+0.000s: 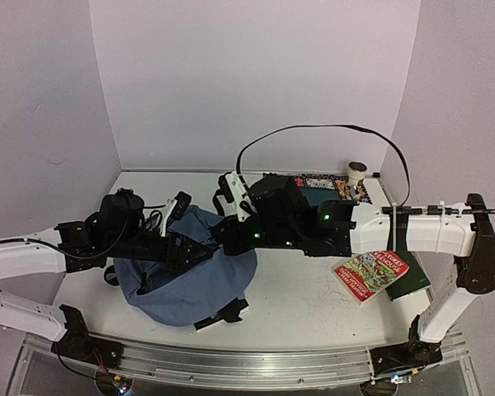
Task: Pack the student bag
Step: Hold the largest pocket of the student bag, then unzip the largest pocket of the student bag.
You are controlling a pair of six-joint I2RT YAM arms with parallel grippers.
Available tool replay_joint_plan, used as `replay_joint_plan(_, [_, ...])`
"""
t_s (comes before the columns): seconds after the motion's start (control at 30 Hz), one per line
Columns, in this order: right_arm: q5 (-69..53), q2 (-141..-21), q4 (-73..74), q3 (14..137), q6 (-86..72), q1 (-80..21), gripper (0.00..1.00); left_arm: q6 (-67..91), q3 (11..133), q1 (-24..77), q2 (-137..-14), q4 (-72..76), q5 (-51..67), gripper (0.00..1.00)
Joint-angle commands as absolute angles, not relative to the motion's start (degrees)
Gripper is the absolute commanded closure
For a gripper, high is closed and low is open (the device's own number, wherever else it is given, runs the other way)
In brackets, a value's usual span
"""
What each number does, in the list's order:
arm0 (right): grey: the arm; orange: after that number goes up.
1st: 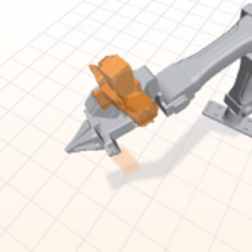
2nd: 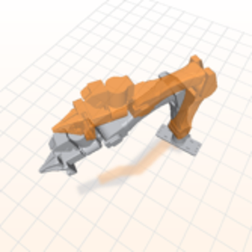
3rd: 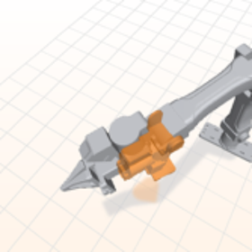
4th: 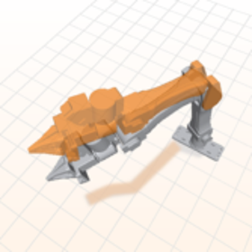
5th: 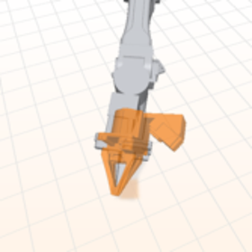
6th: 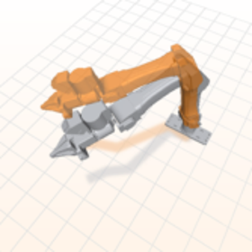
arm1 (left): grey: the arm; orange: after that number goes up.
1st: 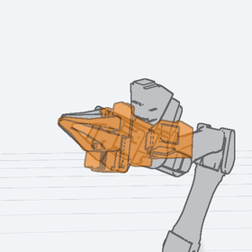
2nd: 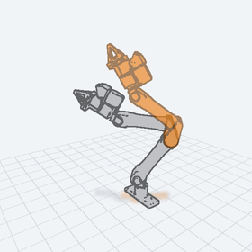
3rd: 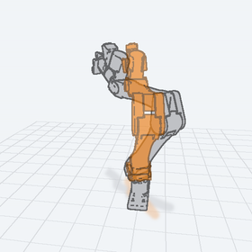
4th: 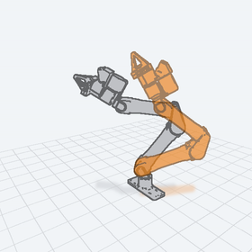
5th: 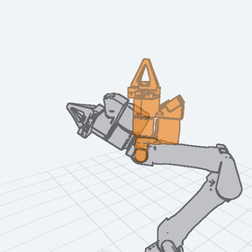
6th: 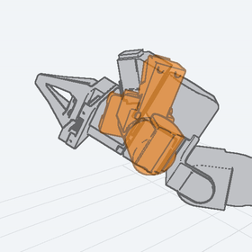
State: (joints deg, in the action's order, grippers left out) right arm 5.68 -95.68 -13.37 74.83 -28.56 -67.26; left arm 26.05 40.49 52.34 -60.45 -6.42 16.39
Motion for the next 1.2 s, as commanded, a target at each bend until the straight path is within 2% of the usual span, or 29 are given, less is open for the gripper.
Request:
replay_joint_plan(0.0, [5.2,-96.1,-17.6,78.3,-28.8,-67.5,1.0,26.1,42.1,52.3,-62.2,-2.9,18.2,0.35])
replay_joint_plan(0.07, [5.0,-96.4,-17.6,78.6,-28.6,-67.4,1.0,25.6,42.4,52.4,-63.6,-1.9,18.3,0.38])
replay_joint_plan(0.17, [5.1,-96.7,-17.6,78.8,-28.3,-67.4,1.0,24.8,43.7,52.4,-66.0,-1.0,19.1,0.5])
replay_joint_plan(0.3, [7.3,-96.7,-17.2,78.6,-27.1,-67.3,1.0,24.2,45.0,52.7,-67.7,-0.8,22.0,0.79])
replay_joint_plan(0.43, [11.4,-95.8,-16.0,77.0,-25.8,-66.0,1.0,24.2,43.0,53.0,-65.1,-0.9,24.9,0.98])
replay_joint_plan(0.7, [13.4,-96.9,-15.1,72.4,-29.0,-57.0,1.0,25.2,37.6,53.2,-56.6,-4.1,30.3,1.0])
replay_joint_plan(1.0, [13.4,-104.9,-15.0,77.2,-28.1,-51.6,1.0,25.4,36.3,53.3,-51.3,-7.2,34.2,1.0])
replay_joint_plan(1.17, [9.1,-109.9,-14.9,81.1,-28.1,-50.0,1.0,25.4,35.9,53.4,-48.6,-8.9,34.7,1.0])
